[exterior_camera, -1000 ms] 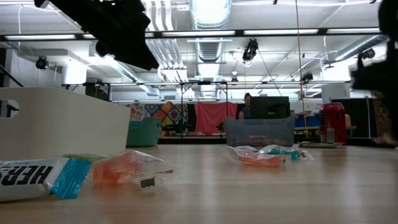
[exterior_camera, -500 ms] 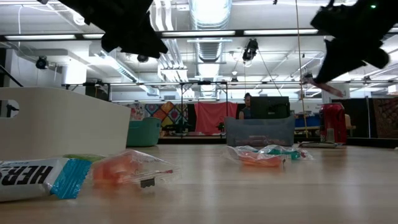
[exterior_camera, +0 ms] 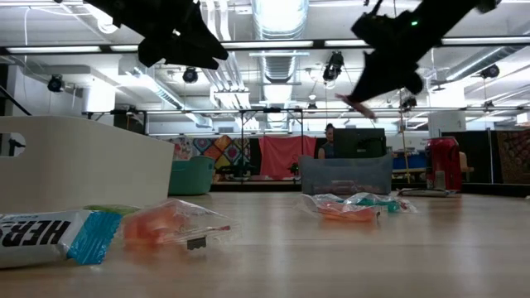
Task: Sort candy
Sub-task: Put the transparent candy rolls into the black bin
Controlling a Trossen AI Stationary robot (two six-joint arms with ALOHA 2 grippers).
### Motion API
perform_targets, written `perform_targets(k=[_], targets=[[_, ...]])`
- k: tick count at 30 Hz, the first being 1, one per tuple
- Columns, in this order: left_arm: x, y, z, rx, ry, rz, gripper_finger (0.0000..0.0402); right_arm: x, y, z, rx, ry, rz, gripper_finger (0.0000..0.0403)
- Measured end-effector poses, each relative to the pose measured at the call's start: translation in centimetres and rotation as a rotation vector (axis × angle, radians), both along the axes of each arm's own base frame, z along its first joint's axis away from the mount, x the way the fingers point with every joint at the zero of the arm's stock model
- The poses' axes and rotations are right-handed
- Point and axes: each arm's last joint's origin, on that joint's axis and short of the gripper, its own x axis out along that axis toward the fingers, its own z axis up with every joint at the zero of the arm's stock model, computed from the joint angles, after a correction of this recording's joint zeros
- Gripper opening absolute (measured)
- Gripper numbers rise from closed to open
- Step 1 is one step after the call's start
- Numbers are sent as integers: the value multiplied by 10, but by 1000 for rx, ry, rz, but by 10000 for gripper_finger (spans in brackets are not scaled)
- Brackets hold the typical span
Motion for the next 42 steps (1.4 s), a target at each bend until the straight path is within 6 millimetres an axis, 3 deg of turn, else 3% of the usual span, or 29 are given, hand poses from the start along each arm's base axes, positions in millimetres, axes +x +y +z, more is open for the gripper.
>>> perform_targets(k=[8,14,18,22,37,42], targets=[[0,0,0,0,0,0,170,6,-68,12,33,-128,14,12],[0,0,0,0,0,0,170,-16,-117,9,37,-88,-203,12],[0,0,0,0,0,0,170,-35,-139,2,68,-13,-320,12],[0,0,0,0,0,1,170,-45,-147,-5,84,31,-371,13],[0,0,0,-4,1,-8,170,-45,-148,-5,69,38,-358,14],[0,-1,0,-10,3,-21,170,-45,-148,-5,67,45,-347,41]])
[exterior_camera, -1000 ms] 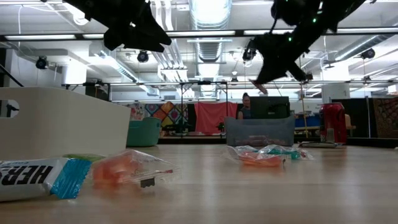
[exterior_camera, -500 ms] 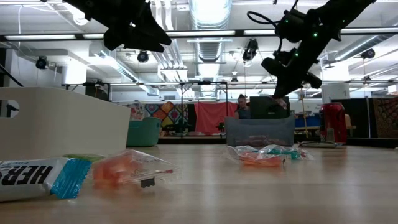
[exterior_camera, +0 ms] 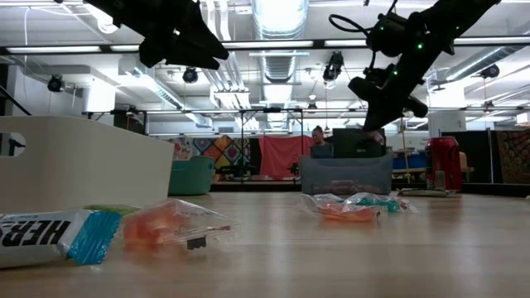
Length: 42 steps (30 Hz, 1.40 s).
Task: Sort candy
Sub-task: Put the transparent candy rolls into the black bin, then put the orange gummy candy into the white bin
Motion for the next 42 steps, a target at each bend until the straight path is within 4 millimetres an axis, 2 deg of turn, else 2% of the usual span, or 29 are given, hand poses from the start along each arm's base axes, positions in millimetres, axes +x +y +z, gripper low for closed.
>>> perform_targets(k=[13,16,20,25,31,35,42], targets=[[1,0,-1,-1,1,-2,170,0,0,0,6,-9,-4,173],[4,-1,-4,-5,0,-8,170,0,2,7,11,-38,21,189],[15,-5,-12,-4,-1,-52,170,2,12,24,46,-147,145,194],[31,-13,-25,17,22,-225,170,6,41,39,47,-223,329,186],[49,-26,-36,47,90,-487,170,14,90,43,79,-219,556,176],[64,-39,-42,119,132,-598,170,19,123,38,102,-194,638,171],[87,-58,-61,178,202,-682,170,21,177,27,151,-157,759,171]])
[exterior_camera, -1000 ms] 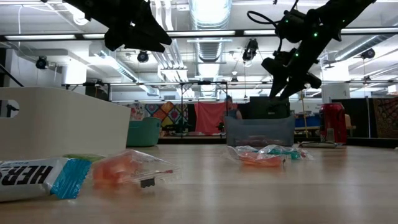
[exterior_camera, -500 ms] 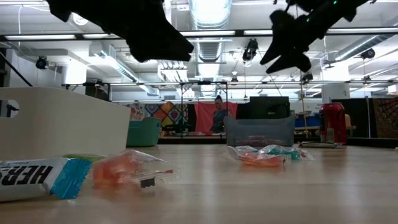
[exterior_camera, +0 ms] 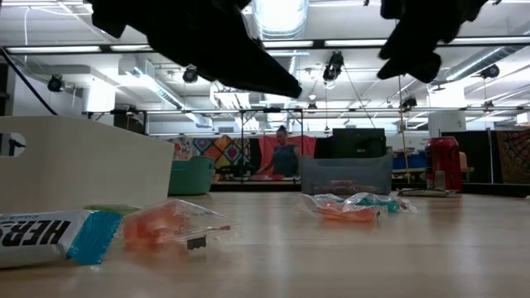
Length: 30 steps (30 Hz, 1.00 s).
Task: Sort candy
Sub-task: Put the orange gummy candy into the white bin
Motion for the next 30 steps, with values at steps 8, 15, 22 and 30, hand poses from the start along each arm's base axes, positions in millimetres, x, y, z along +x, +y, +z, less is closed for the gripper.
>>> perform_targets(k=[8,15,22,30], targets=[[15,-25,-20,-13,50,-91,170,-9,50,-15,30,62,149,170],[29,-34,-35,-19,77,-89,170,-20,80,-33,-51,68,117,169],[44,-38,-50,-17,92,-84,170,-20,93,-46,-68,71,71,169],[50,-25,-69,-38,134,-30,170,-12,100,-55,-74,65,64,169]])
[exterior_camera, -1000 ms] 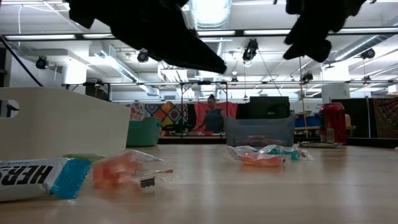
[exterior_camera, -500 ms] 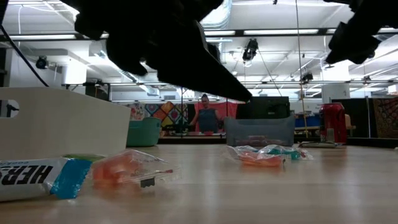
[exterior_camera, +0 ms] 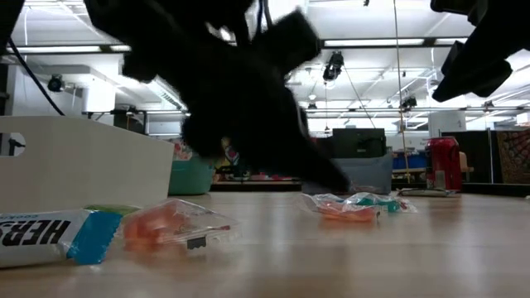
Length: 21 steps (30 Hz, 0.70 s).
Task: Sort candy
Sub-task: Put the orange gummy candy into the white bin
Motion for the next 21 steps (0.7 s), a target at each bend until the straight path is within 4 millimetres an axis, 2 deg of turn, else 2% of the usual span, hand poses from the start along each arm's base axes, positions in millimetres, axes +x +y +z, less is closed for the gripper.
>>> perform_targets(k=[4,8,14,17,21], targets=[[2,4,-23,-11,49,35,170,4,3,-6,0,1,-29,169],[4,3,-29,-17,39,46,170,8,6,-10,0,-21,-58,169],[3,3,-28,-17,41,43,165,11,9,-15,-2,-18,-54,169],[3,3,-28,-16,42,43,146,12,9,-15,0,-23,-53,169],[3,2,-28,-19,44,38,95,12,9,-15,0,-26,-52,169]])
